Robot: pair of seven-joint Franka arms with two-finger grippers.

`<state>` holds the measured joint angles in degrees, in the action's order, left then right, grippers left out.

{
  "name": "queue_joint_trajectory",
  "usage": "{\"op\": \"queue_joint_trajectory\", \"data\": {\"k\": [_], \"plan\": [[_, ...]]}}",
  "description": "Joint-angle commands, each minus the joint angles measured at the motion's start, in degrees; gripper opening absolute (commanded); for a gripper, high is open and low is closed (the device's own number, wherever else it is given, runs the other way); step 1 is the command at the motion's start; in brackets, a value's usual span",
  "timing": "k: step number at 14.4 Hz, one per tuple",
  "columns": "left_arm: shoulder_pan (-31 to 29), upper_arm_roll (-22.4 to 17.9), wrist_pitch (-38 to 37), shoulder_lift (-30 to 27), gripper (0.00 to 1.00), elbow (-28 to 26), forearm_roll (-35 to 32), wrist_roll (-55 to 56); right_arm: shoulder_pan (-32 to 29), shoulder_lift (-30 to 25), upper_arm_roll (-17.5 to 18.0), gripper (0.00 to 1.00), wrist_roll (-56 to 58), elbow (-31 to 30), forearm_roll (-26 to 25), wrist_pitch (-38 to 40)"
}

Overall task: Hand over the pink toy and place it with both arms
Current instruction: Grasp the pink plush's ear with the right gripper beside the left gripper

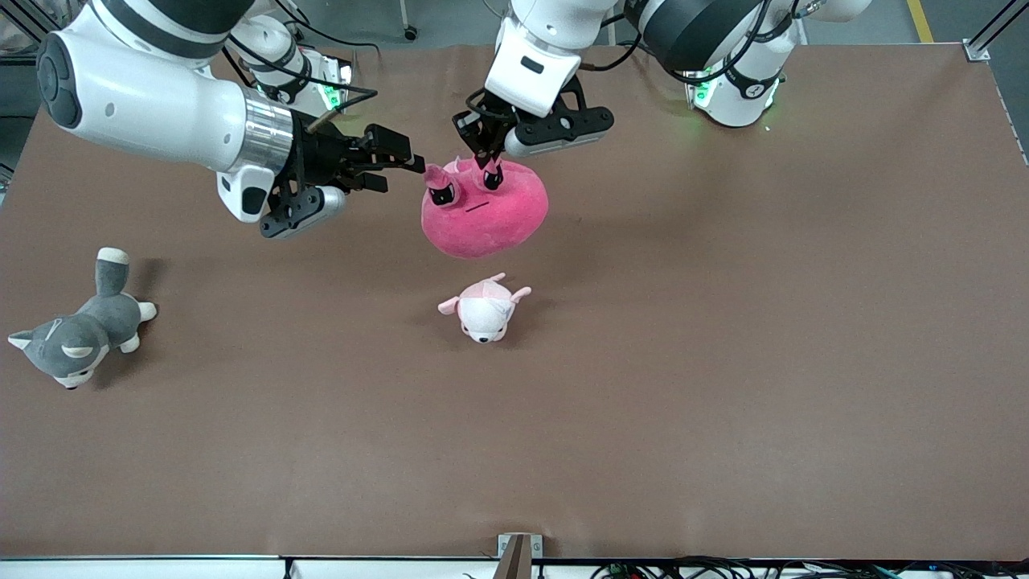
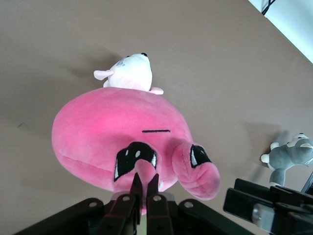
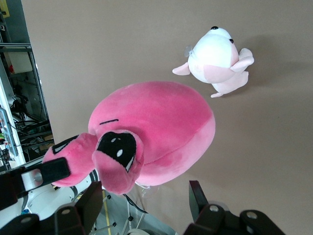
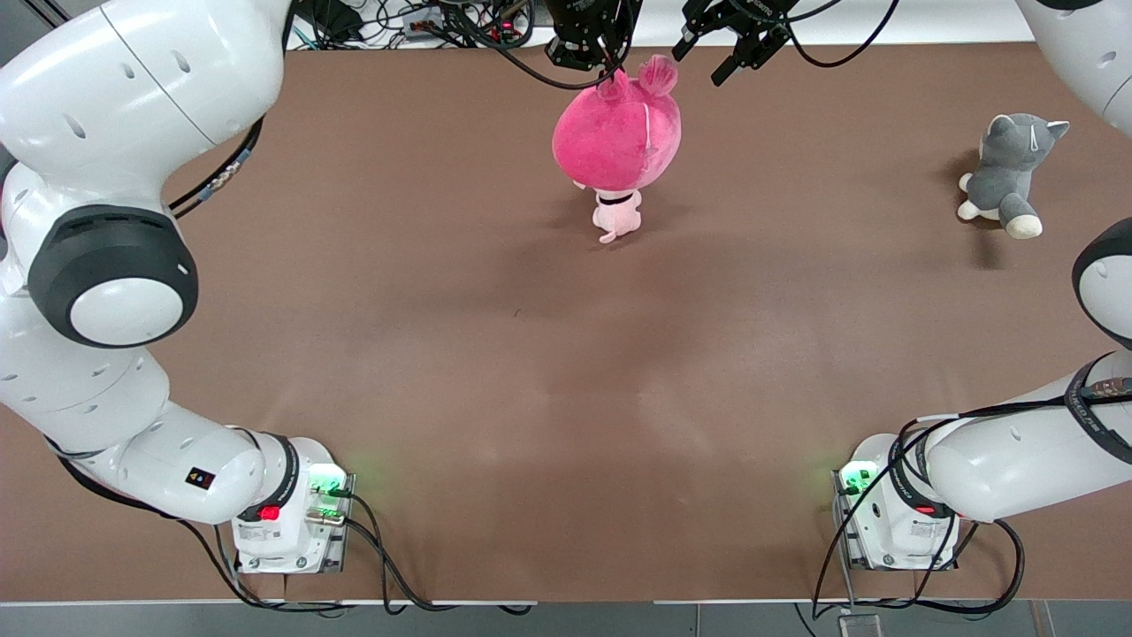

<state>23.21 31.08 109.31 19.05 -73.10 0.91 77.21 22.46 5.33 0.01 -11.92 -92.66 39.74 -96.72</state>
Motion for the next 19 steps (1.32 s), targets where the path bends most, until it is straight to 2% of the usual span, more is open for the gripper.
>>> {"op": "queue_joint_trajectory", "data": {"k": [1, 6, 10, 19], "plan": [[1.40, -0.58, 0.29, 0.89, 0.00, 1.82, 0.41, 1.71, 1.97, 0.91, -0.54, 0.79, -1.00, 0.11, 1.39, -1.01], [1.67, -0.67, 2.40, 0.98, 0.00, 1.74, 0.32, 4.18, 2.41, 1.18, -0.54, 0.79, -0.91, 0.47, 1.39, -1.01], [1.75, -0.67, 2.49, 1.60, 0.01, 1.74, 0.24, 4.18, 2.41, 2.76, -0.54, 0.74, -0.82, 1.51, 1.04, -1.10], [2.37, -0.76, 3.28, 2.04, 0.01, 1.74, -0.03, 4.26, 2.41, 4.25, -0.54, 0.73, -0.65, 3.19, 0.96, -2.24]]}}
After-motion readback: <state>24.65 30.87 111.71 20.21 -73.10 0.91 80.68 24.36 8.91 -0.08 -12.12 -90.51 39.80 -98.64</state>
